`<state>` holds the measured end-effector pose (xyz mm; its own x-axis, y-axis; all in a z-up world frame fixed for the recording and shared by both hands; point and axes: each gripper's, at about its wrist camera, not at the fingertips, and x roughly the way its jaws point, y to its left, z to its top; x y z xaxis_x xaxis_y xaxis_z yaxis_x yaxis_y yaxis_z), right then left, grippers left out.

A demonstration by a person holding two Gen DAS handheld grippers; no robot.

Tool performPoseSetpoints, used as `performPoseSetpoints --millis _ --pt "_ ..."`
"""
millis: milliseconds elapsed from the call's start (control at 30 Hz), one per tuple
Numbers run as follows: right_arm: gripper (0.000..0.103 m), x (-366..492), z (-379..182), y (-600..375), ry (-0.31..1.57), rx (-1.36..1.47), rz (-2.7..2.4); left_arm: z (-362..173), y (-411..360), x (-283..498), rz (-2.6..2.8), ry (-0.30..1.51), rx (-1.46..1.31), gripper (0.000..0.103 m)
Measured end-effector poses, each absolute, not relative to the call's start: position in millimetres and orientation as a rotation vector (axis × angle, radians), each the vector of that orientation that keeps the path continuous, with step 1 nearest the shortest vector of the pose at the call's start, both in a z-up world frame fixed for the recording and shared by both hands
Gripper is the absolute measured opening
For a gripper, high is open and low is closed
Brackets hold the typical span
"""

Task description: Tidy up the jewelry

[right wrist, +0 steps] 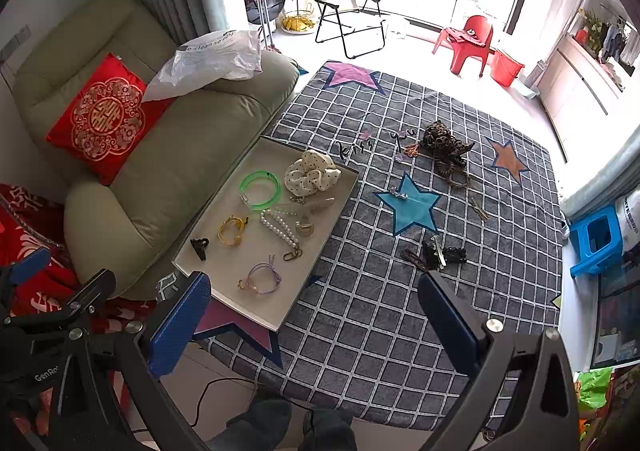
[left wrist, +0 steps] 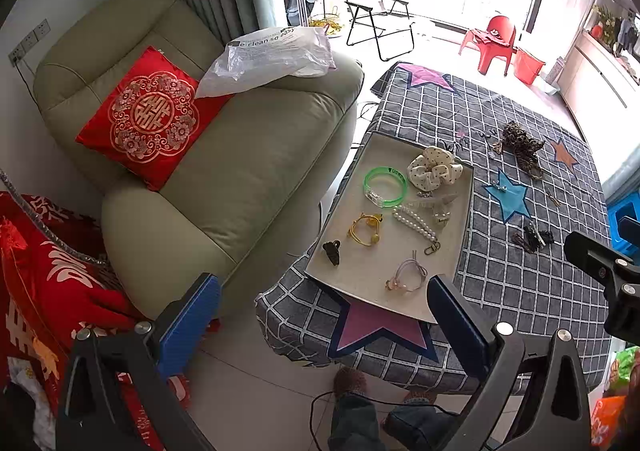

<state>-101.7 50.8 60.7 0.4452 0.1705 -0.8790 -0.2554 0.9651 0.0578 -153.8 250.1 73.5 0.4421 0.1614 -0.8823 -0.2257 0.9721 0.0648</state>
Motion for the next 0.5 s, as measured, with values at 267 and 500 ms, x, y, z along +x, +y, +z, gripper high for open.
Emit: performPoseSetpoints --millis 267,500 --pt "0.103 -101.9 60.7 50.6 1.079 -0.088 0.264 72.9 255.8 -153.9 0.249 1.091 -0.067 0.103" --pt "0.103 -102.3 60.6 51.4 1.078 -0.089 0.265 72.9 257.7 -154.3 0.251 1.091 -0.062 0.103"
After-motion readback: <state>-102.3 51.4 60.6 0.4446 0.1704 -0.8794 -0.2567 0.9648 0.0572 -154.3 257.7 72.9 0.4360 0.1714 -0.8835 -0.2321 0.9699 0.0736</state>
